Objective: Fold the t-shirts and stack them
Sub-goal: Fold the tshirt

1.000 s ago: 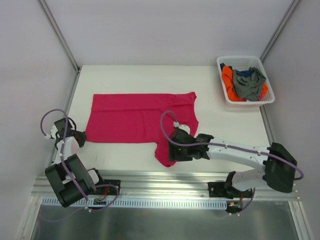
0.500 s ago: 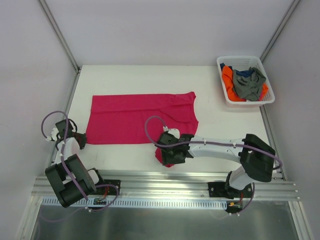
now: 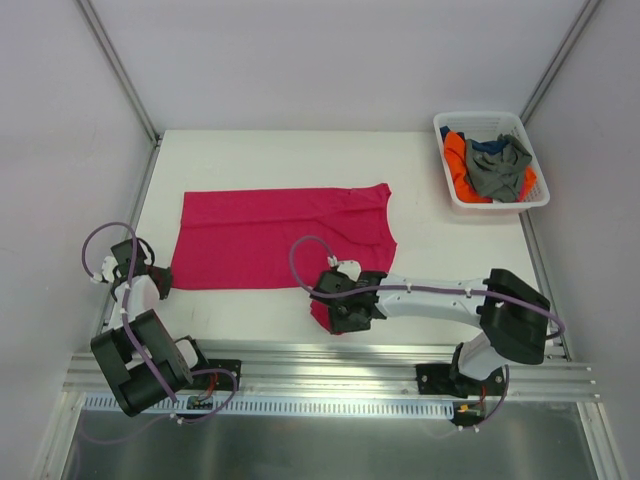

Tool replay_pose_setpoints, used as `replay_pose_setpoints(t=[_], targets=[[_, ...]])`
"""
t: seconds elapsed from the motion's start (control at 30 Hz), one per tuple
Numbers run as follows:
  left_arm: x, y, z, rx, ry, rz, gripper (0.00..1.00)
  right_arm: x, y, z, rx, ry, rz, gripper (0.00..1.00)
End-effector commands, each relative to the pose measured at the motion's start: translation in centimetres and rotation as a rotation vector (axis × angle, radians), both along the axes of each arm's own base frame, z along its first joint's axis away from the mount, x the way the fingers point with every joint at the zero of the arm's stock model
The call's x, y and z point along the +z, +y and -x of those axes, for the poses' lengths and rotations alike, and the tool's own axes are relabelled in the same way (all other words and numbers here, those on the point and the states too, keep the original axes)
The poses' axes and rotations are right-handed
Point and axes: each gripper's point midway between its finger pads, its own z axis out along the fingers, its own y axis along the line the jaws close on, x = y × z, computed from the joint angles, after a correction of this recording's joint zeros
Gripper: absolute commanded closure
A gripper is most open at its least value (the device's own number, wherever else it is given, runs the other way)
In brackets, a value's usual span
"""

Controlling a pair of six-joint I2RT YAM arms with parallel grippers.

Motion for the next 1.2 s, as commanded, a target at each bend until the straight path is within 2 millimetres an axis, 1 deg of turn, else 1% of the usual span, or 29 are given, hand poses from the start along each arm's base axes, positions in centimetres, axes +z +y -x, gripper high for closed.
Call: replay_pose_setpoints(t=[0.0,0.1,0.17,0.2,0.27,0.3,0.37,0.4,0.43,0.5,0.57,0.6,0.63,0.7,0.73,0.8,0.83,0.9,0.93,1.0,1.1,1.17], targets=[[0.8,0.4,-0.1,0.010,-0.009,-0.029,1.00,-0.8,-0.8,-0.1,-0.023,-0.011,0.025,0.54],[0.8,0.4,-0.2,0.009,-0.010,-0.029,1.00,-0.8,-0.2,-0.1,-0.010,-0.011,0.016,0.54],[0.9,0.4,-0.2,0.009,-0.012,-0.030,1.00,-1.1,-0.1,-0.1,-0.008,-0.006,0.022,0.58],[0.9,0.4,-0.2,0.007,-0.013,-0.031,1.00,-1.2,0.0,-0.2,-0.006,-0.006,0.023,0.64],[0.9,0.4,-0.2,0.007,-0.013,-0.031,1.00,-1.3,0.0,-0.2,-0.010,-0.005,0.027,0.70],[1.0,0.5,-0.2,0.009,-0.016,-0.033,1.00,-1.3,-0.1,-0.2,-0.011,-0.009,0.028,0.79],[1.0,0.5,-0.2,0.007,-0.015,-0.033,1.00,-1.3,-0.4,-0.4,-0.021,-0.020,0.035,0.90],[1.0,0.4,-0.2,0.007,-0.015,-0.033,1.00,-1.3,-0.6,-0.4,-0.022,-0.021,0.044,0.99],[1.0,0.4,-0.3,0.006,-0.016,-0.034,1.00,-1.3,-1.1,-0.6,-0.029,-0.033,0.062,0.99],[1.1,0.5,-0.3,0.002,-0.016,-0.037,1.00,-0.6,-1.4,-0.9,-0.034,-0.052,0.058,0.99],[1.3,0.4,-0.4,-0.005,-0.019,-0.038,1.00,0.3,-2.3,-1.2,-0.037,-0.083,0.076,0.99],[1.4,0.5,-0.5,-0.011,-0.020,-0.041,1.00,1.4,-2.5,-1.4,-0.038,-0.102,0.061,0.99],[1.7,0.5,-0.7,-0.018,-0.025,-0.047,1.00,2.0,-3.6,-1.7,-0.045,-0.123,0.090,0.99],[2.1,0.6,-0.6,-0.022,-0.016,-0.054,1.00,3.2,-4.5,-2.1,-0.050,-0.148,0.092,0.99],[2.7,0.7,-0.9,-0.031,-0.027,-0.062,1.00,4.3,-5.3,-2.4,-0.062,-0.169,0.081,0.99],[3.2,0.7,-0.7,-0.035,-0.015,-0.069,1.00,5.4,-6.3,-2.8,-0.075,-0.193,0.077,0.99],[3.9,1.0,-1.0,-0.031,-0.023,-0.079,1.00,6.6,-7.2,-3.0,-0.089,-0.215,0.067,0.99],[4.5,1.1,-0.9,-0.026,-0.023,-0.084,1.00,8.4,-7.7,-3.3,-0.093,-0.249,0.045,0.99],[4.8,0.9,-0.7,-0.026,-0.019,-0.080,1.00,9.4,-8.5,-3.4,-0.102,-0.271,0.043,0.99],[5.4,0.9,-0.6,-0.015,-0.030,-0.081,1.00,11.0,-8.8,-3.6,-0.110,-0.298,0.020,0.99],[5.4,0.2,-0.1,-0.013,-0.030,-0.059,1.00,12.3,-10.0,-3.4,-0.119,-0.313,0.025,0.99],[5.5,0.0,0.2,-0.010,-0.030,-0.055,1.00,12.7,-10.3,-3.5,-0.133,-0.327,0.018,0.99]])
